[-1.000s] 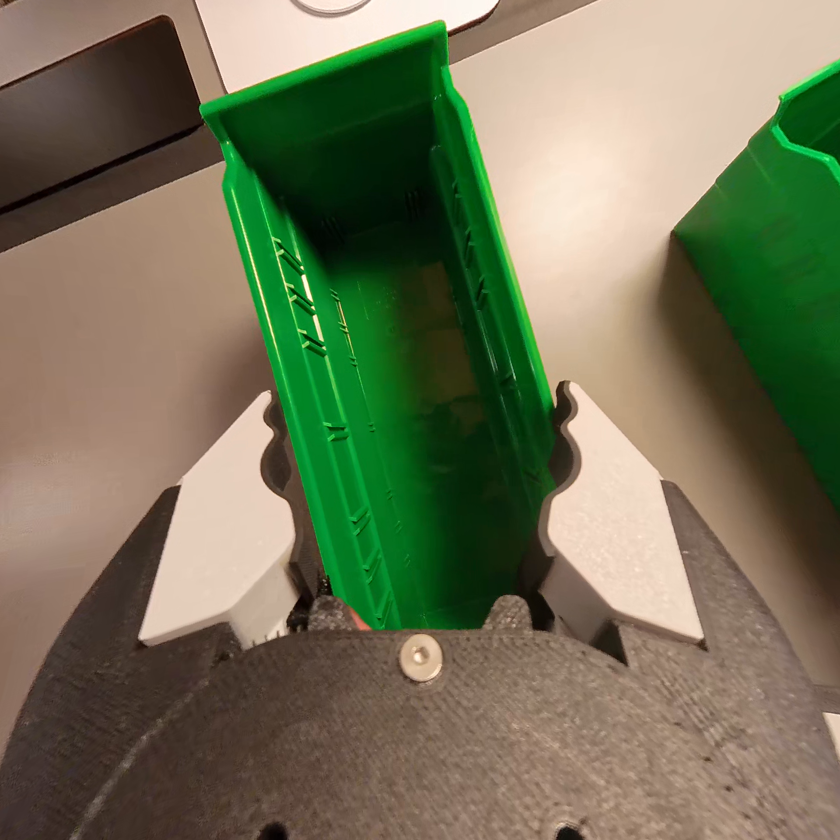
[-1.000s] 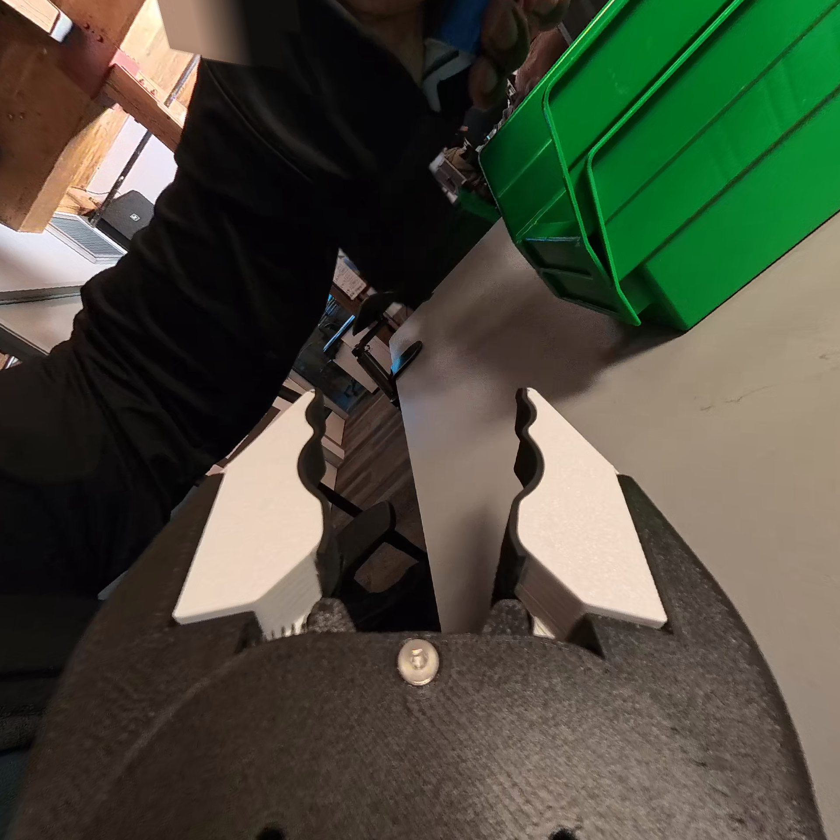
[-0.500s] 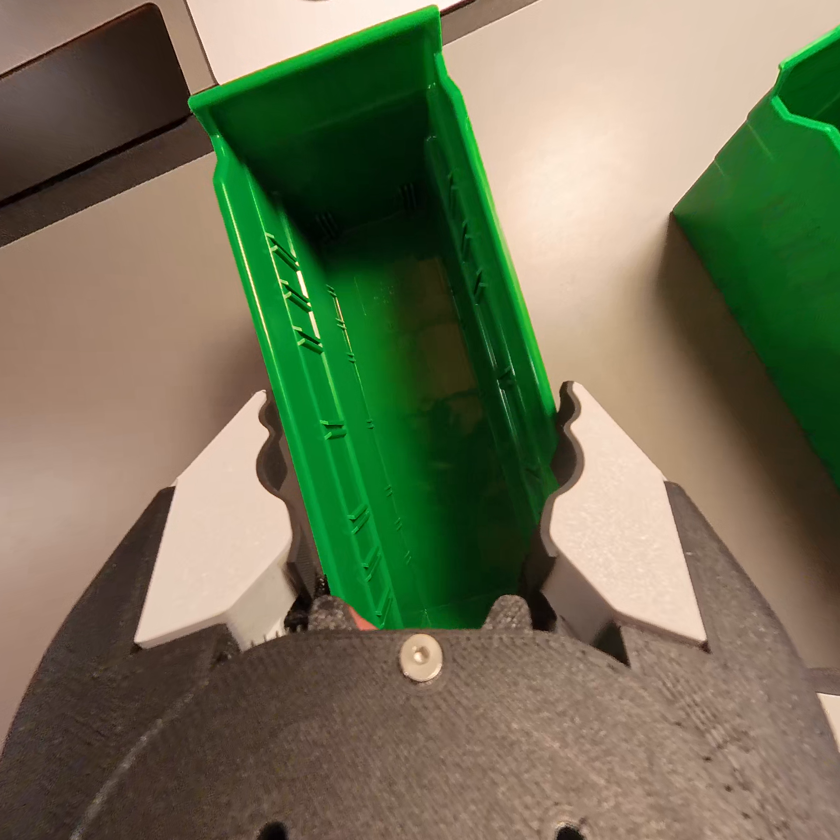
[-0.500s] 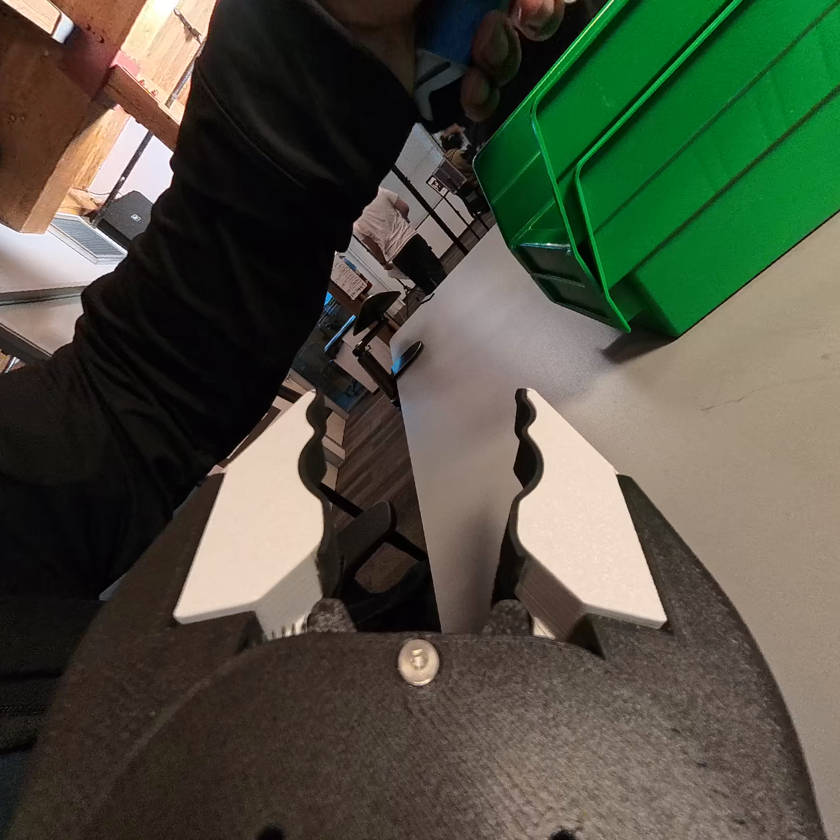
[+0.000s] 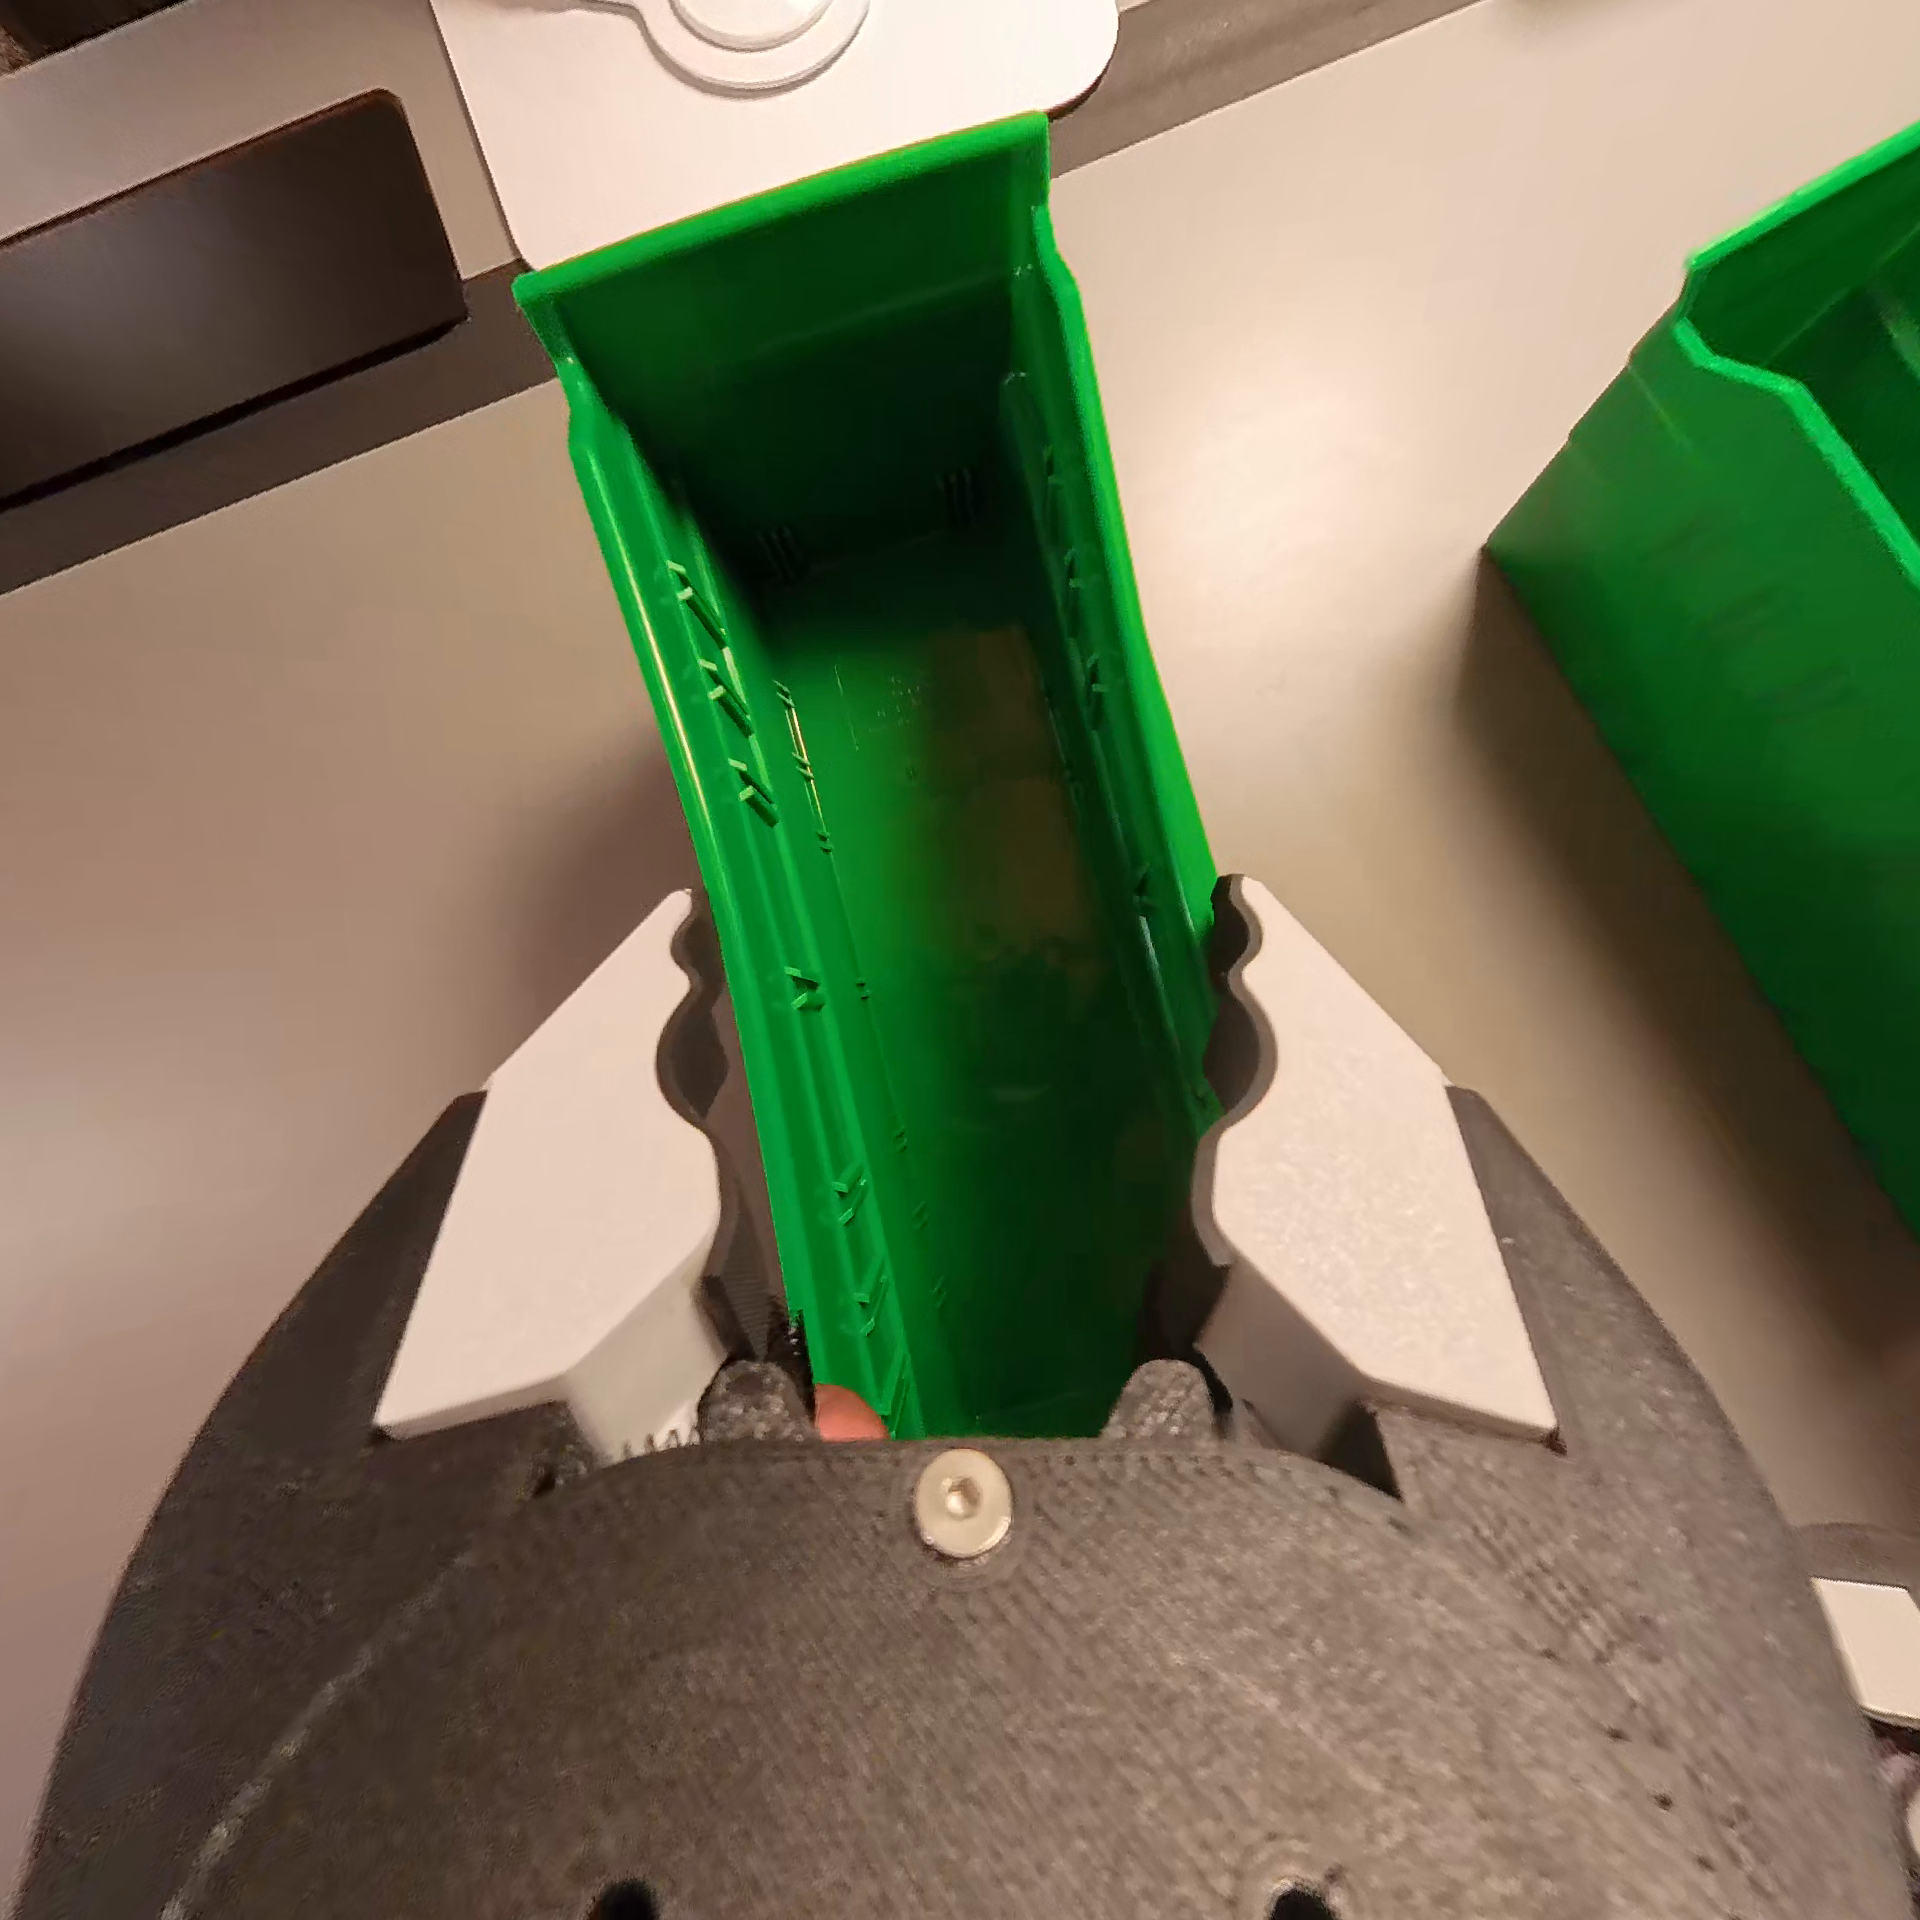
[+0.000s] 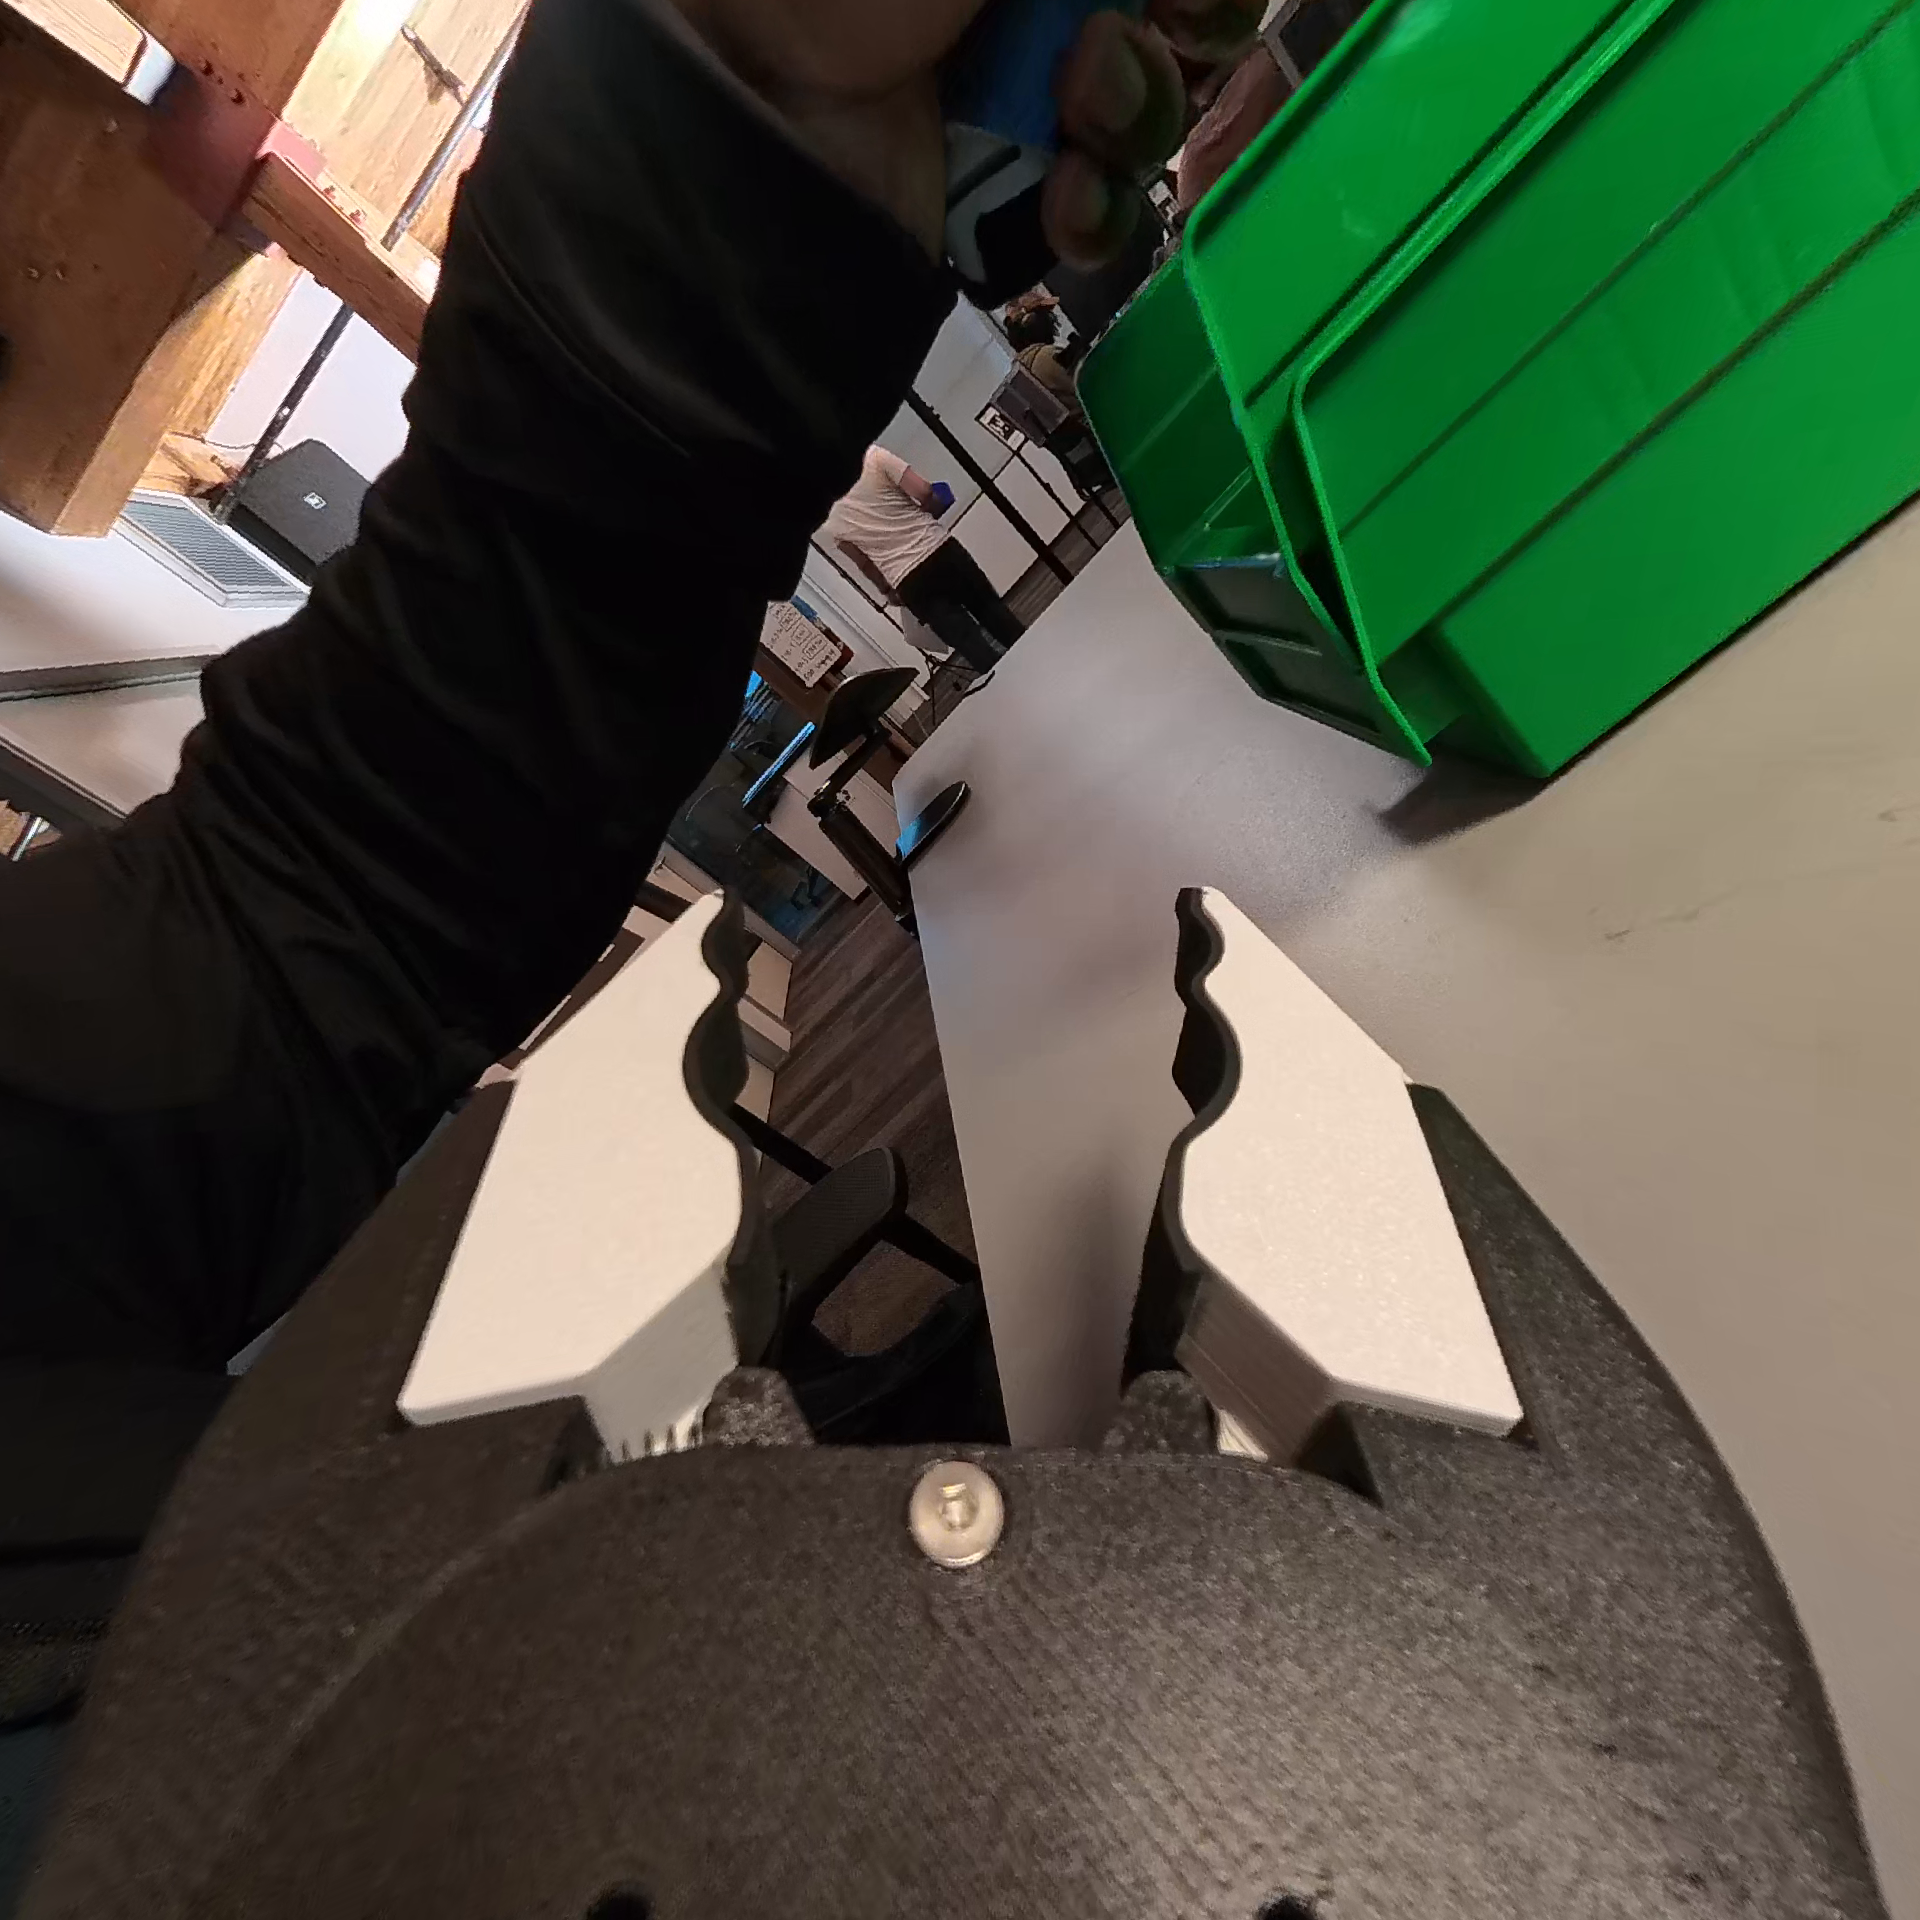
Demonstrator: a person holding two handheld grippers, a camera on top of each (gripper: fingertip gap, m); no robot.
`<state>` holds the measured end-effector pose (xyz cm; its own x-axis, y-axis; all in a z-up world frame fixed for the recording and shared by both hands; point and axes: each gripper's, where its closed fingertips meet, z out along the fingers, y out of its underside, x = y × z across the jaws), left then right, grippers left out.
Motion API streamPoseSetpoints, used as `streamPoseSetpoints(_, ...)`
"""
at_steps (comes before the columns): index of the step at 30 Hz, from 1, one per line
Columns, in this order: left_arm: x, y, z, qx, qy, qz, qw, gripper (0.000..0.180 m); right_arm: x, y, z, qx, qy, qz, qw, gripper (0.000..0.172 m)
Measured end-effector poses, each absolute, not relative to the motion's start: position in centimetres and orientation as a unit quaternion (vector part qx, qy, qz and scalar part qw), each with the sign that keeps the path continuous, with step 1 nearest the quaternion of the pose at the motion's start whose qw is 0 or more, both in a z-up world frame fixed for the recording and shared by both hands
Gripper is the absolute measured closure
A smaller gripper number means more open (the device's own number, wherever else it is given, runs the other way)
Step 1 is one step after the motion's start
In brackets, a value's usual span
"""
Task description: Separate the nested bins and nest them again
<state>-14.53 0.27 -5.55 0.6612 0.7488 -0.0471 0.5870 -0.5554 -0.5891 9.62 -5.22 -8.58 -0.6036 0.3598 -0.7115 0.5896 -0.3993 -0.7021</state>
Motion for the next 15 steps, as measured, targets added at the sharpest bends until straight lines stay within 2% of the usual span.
streamPoseSetpoints(15, -13.9, 0.6, -3.2, -0.872, -0.359, 0.162, 0.291, 0.093, 9.6, -5.2, -8.5, 0.437, 0.539, -0.715, 0.084, 0.088)
